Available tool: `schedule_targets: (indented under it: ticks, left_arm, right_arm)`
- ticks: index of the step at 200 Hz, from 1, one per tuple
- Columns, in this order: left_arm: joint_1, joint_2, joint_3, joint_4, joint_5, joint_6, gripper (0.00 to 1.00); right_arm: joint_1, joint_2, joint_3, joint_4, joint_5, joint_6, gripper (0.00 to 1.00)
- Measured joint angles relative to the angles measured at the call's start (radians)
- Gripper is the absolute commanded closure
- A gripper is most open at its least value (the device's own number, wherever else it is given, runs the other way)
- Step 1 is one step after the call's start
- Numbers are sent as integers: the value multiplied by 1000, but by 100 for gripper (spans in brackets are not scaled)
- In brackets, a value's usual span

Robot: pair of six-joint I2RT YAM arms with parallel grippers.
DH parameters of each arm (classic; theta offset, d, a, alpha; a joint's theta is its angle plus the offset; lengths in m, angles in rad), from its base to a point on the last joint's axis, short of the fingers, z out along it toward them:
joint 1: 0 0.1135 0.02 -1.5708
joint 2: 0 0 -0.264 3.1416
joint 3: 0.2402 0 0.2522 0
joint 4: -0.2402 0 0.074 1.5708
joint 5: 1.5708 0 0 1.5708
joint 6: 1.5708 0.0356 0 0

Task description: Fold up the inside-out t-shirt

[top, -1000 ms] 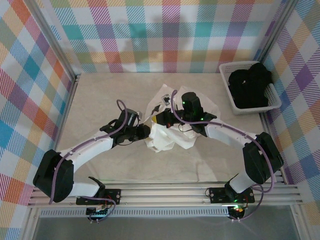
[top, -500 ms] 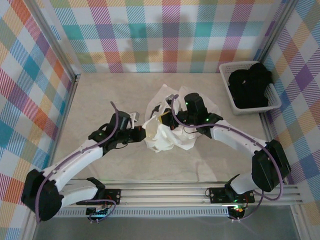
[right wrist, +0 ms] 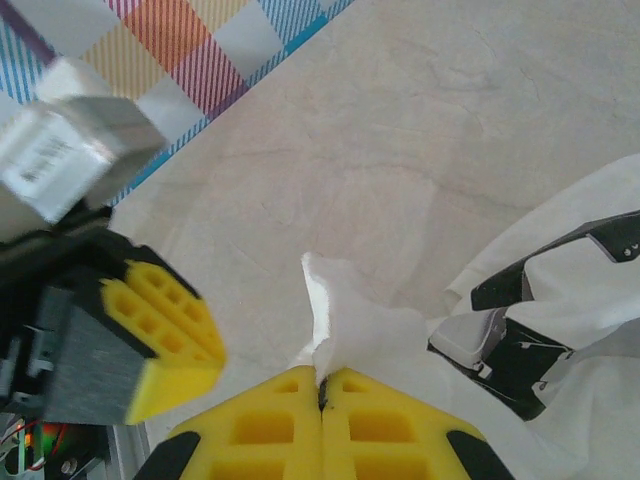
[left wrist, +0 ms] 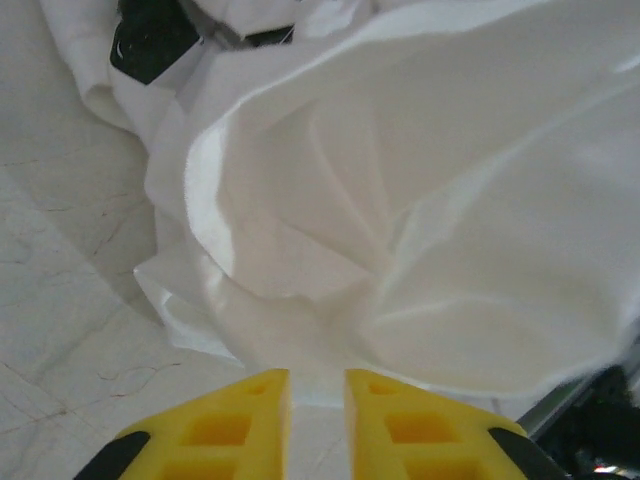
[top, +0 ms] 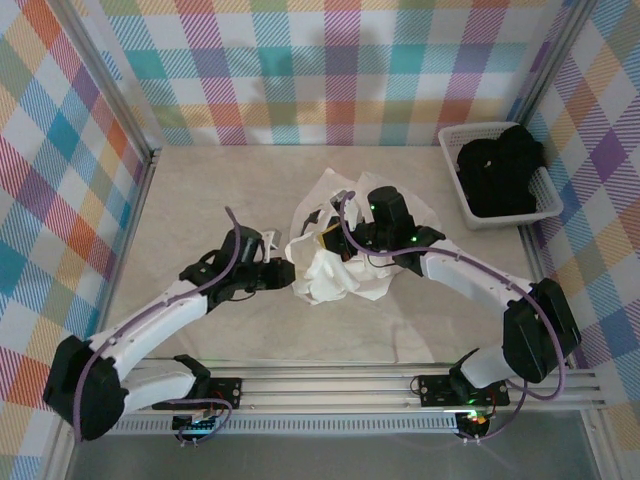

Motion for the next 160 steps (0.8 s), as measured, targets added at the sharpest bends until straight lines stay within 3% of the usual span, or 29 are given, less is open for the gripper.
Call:
schedule_targets:
  ticks: [114, 160]
  left_arm:
    - [-1, 165, 68, 68, 11, 3, 64]
    - [-4, 195, 79, 68, 25, 19, 69]
  right_arm:
    - [0, 2, 1, 0, -9, 5, 100]
    - [0, 2, 1, 0, -9, 5, 100]
